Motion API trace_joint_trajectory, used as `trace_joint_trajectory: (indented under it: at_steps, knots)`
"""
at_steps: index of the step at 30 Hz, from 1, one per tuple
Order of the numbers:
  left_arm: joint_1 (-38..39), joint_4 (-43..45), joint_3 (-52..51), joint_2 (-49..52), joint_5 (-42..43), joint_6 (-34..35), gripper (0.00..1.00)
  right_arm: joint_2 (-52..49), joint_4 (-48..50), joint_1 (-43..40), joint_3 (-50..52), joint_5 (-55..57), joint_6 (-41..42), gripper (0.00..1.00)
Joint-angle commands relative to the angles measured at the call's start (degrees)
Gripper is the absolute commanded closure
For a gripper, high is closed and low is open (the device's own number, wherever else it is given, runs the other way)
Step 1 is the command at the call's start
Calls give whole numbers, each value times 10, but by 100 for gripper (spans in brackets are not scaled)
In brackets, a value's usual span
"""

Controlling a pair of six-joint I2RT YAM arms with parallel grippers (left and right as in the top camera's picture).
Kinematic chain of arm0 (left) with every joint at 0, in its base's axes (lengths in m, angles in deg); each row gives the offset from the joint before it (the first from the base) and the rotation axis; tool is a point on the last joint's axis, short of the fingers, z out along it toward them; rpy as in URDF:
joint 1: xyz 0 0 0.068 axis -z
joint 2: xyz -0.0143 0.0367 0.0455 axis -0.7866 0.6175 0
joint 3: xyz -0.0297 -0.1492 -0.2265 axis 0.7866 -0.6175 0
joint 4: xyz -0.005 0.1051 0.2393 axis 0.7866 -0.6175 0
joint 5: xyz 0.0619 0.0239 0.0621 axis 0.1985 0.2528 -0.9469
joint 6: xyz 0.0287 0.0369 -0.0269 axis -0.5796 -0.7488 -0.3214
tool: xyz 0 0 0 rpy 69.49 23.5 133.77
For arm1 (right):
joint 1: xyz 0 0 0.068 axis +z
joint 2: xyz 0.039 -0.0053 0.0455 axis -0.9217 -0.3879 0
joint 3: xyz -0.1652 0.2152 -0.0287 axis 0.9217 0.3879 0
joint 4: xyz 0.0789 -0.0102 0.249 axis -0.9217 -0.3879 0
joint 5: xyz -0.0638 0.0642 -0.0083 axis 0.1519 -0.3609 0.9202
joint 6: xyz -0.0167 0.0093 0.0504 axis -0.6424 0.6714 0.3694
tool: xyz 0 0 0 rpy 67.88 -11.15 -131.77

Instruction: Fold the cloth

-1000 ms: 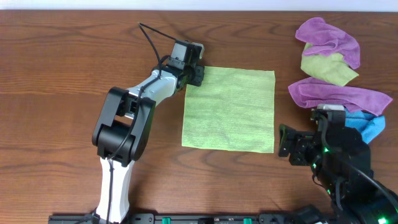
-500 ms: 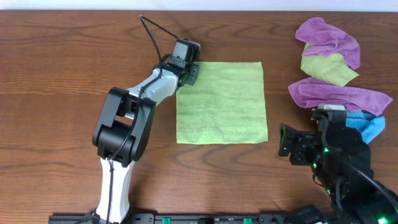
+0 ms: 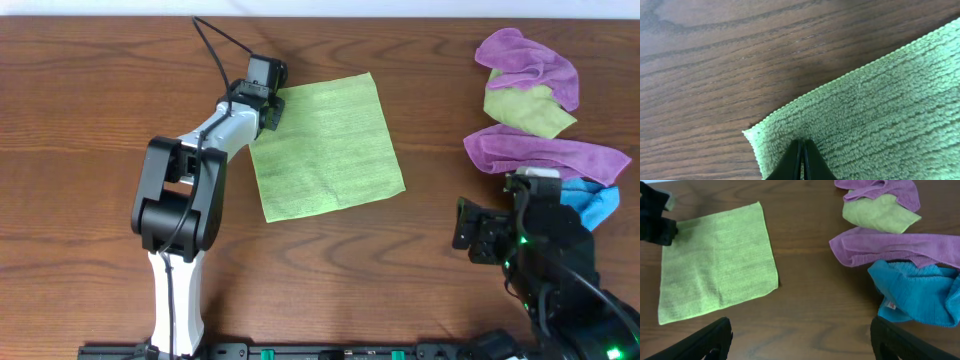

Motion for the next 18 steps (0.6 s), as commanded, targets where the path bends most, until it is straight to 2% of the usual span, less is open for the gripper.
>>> trace_joint_trajectory:
  at_steps: [1, 7, 11, 14, 18]
  knots:
    - [-3, -13, -2, -8, 47, -8, 95, -16, -1, 1, -5, 11, 3, 12]
    - [-3, -26, 2, -79, 58, 47, 94, -83, 27, 0, -5, 13, -36, 12]
    - [-7, -81, 2, -135, 73, 96, 94, -149, 82, -21, -5, -12, -100, 18]
    - [-38, -158, 1, -174, 178, 158, 94, -212, 145, -85, -5, -130, -152, 22]
    - [-108, -201, 1, -184, 346, 166, 94, -316, 228, -193, -5, -281, -174, 21]
